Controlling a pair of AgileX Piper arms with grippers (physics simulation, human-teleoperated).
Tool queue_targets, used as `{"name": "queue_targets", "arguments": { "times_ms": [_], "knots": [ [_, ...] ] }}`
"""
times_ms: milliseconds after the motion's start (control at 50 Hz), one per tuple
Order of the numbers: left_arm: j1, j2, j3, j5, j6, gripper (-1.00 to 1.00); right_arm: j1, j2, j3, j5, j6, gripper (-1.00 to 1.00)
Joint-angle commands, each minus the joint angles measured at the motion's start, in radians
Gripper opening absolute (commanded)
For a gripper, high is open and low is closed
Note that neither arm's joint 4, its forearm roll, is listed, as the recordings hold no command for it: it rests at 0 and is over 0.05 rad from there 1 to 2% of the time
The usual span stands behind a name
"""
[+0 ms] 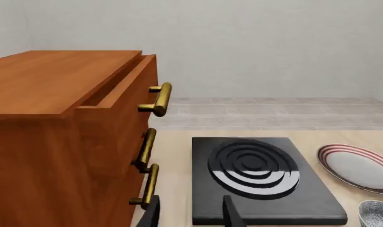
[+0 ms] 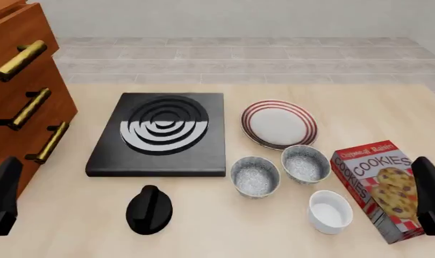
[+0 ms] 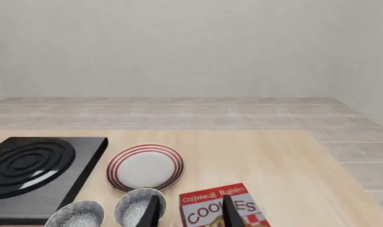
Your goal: Pick the akita bowl from table center and place it on the plate.
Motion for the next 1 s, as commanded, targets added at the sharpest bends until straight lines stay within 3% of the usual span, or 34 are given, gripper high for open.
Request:
{"name": "queue_targets", "arguments": {
  "times_ms": [20,260,440,500,560,640,780,820,860,920,1000],
  "knots": [
    [0.0,0.005,-0.003,-0.001,0.0,1.0,0.006,0.026,-0.002,-0.02,-0.001,1.0],
    [0.0,0.006,-0.003,-0.001,0.0,1.0,0.013,0.08,-0.001,-0.066,-0.02,1.0],
    [0.0,0.006,-0.003,-0.001,0.0,1.0,-0.003,0.027,-0.056,0.019,-0.004,1.0],
    [0.0,0.006,-0.003,-0.001,0.0,1.0,0.01,0.071,-0.069,0.011,-0.073,1.0],
    [0.0,0.005,-0.003,-0.001,0.0,1.0,0.004,0.051,-0.116,0.056,-0.024,1.0],
    [0.0,0.006,-0.003,-0.001,0.0,1.0,0.011,0.071,-0.155,0.073,-0.024,1.0],
    [0.0,0.005,-0.003,-0.001,0.0,1.0,0.059,0.169,-0.243,0.114,-0.048,1.0],
    [0.0,0.006,-0.003,-0.001,0.0,1.0,0.091,0.21,-0.266,0.123,-0.1,1.0],
    [0.0,0.006,-0.003,-0.001,0.0,1.0,0.101,0.234,-0.29,0.14,-0.115,1.0],
    [0.0,0.005,-0.003,-0.001,0.0,1.0,0.122,0.256,-0.329,0.168,-0.095,1.0],
    [0.0,0.006,-0.003,-0.001,0.0,1.0,0.169,0.323,-0.373,0.186,-0.119,1.0]
  ]
}}
